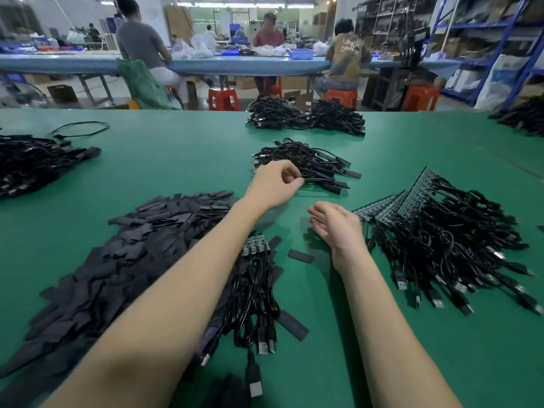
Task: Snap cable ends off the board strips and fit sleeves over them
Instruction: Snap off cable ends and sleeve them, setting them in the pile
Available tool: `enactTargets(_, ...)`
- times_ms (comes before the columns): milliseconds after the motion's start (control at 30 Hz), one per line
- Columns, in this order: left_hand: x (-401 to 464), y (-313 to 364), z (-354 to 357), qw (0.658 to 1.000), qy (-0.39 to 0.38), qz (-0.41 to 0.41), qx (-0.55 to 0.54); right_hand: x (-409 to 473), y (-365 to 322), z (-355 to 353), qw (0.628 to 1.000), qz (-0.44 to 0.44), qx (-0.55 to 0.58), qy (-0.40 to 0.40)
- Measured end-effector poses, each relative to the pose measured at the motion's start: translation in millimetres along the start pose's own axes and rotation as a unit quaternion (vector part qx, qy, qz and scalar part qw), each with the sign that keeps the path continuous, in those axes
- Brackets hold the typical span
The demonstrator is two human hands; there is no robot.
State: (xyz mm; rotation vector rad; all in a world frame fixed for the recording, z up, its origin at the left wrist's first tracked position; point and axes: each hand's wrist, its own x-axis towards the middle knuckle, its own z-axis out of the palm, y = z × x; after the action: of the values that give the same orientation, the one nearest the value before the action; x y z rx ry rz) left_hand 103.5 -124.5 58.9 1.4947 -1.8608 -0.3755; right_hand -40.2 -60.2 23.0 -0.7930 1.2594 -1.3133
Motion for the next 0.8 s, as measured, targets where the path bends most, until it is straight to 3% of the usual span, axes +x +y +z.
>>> enactTargets(133, -56.8, -0.3, -22.2, 0.996, 0.029, -0.027, -0.085, -9.8, 5.5, 9.0, 0.967, -0.104, -0.23, -0.021)
enactTargets(267, -87.0, -6.8, -35.1, 0.988, 0.056, -0.054, -0.137, -23.5, 7.4, 18.9, 0.881, -0.165, -0.43, -0.112)
enactTargets(333, -93.0, -9.9, -38.1, 0.986, 0.056, -0.057, -0.146, -26.1, 6.4, 23.0, 0.845, -0.17, -0.486, -0.143)
enactTargets(433, -97.7, -15.3, -42.0, 0.985, 0.058, -0.057, -0.15, -30.5, 3.3, 28.1, 0.821, -0.166, -0.523, -0.157)
enactTargets(667, -101.0, -18.2, -43.2, 0.98, 0.058, -0.062, -0.177, -33.4, 8.4, 36.2, 0.814, -0.181, -0.535, -0.137)
enactTargets(800, -102.0, -20.7, -41.4, 0.983, 0.052, -0.068, -0.163, -34.6, 3.4, 33.8, 0.876, -0.178, -0.432, -0.119)
